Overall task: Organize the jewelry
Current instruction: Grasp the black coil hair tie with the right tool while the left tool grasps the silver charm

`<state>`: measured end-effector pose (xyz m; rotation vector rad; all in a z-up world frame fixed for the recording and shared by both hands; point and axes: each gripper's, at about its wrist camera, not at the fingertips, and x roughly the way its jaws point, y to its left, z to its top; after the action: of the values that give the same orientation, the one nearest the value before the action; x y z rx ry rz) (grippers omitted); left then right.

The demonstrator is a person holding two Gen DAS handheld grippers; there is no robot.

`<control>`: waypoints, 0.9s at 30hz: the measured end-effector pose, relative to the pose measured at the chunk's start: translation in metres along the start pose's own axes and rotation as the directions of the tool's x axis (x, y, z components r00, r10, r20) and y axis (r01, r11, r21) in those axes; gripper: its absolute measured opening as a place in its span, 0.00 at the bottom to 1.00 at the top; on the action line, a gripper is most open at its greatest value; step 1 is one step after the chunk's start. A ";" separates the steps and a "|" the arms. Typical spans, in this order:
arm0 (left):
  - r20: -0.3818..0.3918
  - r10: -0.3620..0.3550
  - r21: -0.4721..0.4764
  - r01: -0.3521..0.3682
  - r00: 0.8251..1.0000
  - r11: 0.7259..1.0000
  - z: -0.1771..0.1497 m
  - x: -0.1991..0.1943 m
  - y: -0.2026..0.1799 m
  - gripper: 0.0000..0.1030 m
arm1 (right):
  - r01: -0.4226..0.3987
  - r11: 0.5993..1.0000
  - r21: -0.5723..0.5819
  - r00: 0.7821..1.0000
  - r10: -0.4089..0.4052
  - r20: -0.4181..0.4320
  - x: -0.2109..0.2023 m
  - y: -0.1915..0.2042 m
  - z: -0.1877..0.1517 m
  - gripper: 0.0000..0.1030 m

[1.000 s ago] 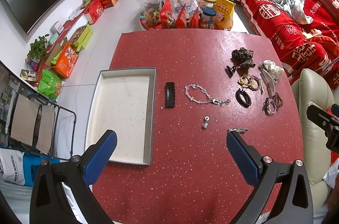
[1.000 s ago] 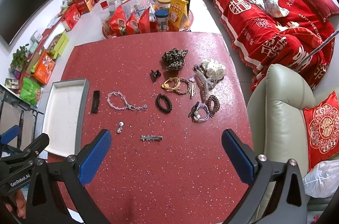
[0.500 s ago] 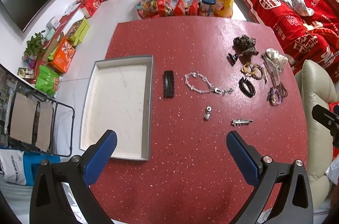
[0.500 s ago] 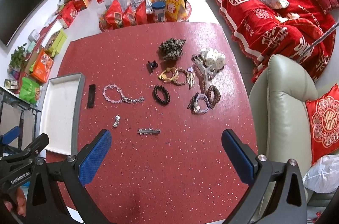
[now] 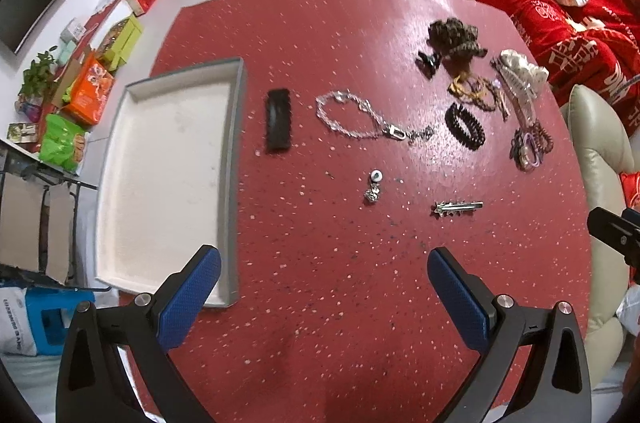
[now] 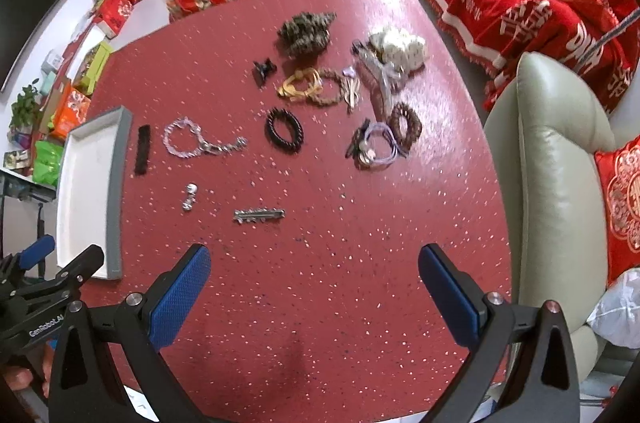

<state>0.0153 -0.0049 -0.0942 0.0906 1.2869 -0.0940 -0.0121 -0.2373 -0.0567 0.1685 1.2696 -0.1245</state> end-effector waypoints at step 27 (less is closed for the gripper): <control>-0.008 -0.003 0.030 0.003 1.000 1.000 0.027 0.131 -0.033 0.77 | -0.076 0.995 -0.072 0.997 0.077 0.015 0.122 -0.002 0.061 0.94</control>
<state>0.0735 -0.0435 -0.2134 0.1149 1.2943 -0.1160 0.0802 -0.2507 -0.1561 0.1538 1.2462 -0.0150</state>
